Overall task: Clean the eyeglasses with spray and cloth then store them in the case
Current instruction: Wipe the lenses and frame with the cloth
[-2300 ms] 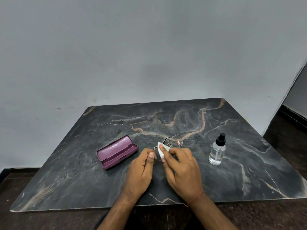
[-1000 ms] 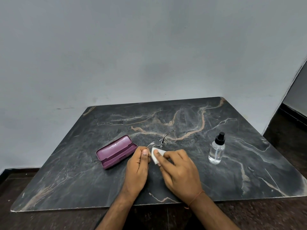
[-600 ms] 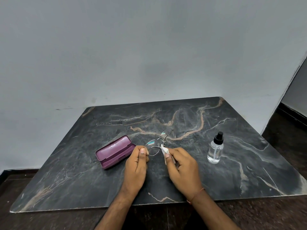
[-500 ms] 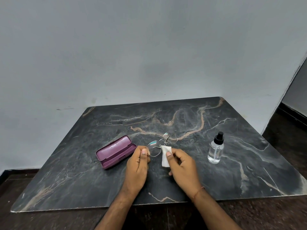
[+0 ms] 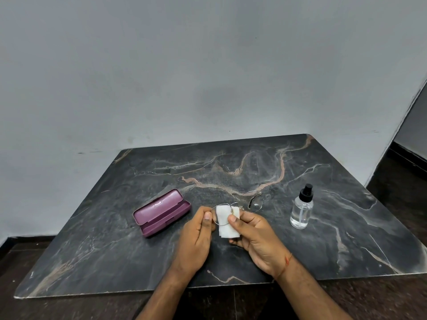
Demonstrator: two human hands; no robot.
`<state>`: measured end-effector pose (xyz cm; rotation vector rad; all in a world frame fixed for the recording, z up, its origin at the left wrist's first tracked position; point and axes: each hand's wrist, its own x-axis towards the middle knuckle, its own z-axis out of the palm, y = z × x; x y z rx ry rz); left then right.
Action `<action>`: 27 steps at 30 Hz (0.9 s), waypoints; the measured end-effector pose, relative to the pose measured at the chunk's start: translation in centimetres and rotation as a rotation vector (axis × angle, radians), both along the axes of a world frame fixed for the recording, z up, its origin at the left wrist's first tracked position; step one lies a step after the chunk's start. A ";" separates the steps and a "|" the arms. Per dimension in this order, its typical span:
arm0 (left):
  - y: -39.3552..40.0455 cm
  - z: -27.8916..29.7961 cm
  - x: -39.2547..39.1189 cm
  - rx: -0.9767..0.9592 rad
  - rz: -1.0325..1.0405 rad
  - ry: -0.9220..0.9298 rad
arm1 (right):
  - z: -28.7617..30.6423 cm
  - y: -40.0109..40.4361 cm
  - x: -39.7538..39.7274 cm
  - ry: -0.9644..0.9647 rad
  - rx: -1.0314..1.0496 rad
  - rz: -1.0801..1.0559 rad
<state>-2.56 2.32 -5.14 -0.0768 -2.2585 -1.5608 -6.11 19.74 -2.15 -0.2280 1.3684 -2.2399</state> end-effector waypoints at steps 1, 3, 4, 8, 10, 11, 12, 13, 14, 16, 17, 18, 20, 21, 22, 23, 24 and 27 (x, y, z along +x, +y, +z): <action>0.0 0.1 0.1 -0.002 -0.009 -0.003 | -0.1 0.0 0.0 0.007 -0.003 0.014; 0.1 0.2 0.2 -0.031 -0.031 -0.012 | 0.0 0.1 0.0 0.011 -0.015 0.037; 0.2 0.2 0.3 -0.061 -0.035 -0.014 | -0.1 0.1 -0.1 0.007 -0.021 0.044; 0.3 0.6 0.6 -0.098 -0.019 0.015 | -0.2 0.0 -0.2 0.011 -0.030 0.060; 0.3 0.5 0.5 -0.081 0.008 0.030 | -0.3 0.0 -0.1 0.020 -0.040 0.075; 0.2 0.5 0.5 -0.073 0.020 0.038 | -0.2 0.1 -0.1 0.011 -0.056 0.079; 0.2 0.4 0.5 -0.070 0.030 0.046 | -0.2 0.2 0.0 0.004 -0.068 0.082; 0.2 0.3 0.5 -0.072 0.035 0.054 | -0.2 0.2 -0.1 0.000 -0.074 0.079; 0.1 0.3 0.5 -0.076 0.032 0.057 | -0.3 0.3 -0.2 -0.004 -0.078 0.071; 0.1 0.1 0.4 -0.080 0.014 0.050 | -0.3 0.3 -0.3 -0.021 -0.083 0.059; 0.1 0.1 0.4 -0.068 0.000 0.043 | -0.4 0.4 -0.4 -0.022 -0.084 0.061; 0.1 0.0 0.4 -0.048 -0.015 0.035 | -0.4 0.3 -0.5 -0.018 -0.083 0.073; 0.0 0.0 0.3 -0.018 -0.037 0.022 | -0.3 0.4 -0.5 -0.024 -0.072 0.095; 0.0 0.0 0.3 -0.015 -0.043 0.019 | -0.4 0.4 -0.6 -0.028 -0.072 0.106; 0.0 -0.1 0.3 -0.016 -0.045 0.019 | -0.5 0.5 -0.7 -0.031 -0.078 0.119; 0.0 0.0 0.3 -0.017 -0.047 0.022 | -0.4 0.6 -0.7 -0.034 -0.078 0.132; 0.0 0.0 0.3 -0.016 -0.047 0.026 | -0.4 0.6 -0.7 -0.034 -0.078 0.145; 0.0 0.1 0.2 -0.004 -0.028 0.042 | -0.4 0.5 -0.7 -0.017 -0.076 0.169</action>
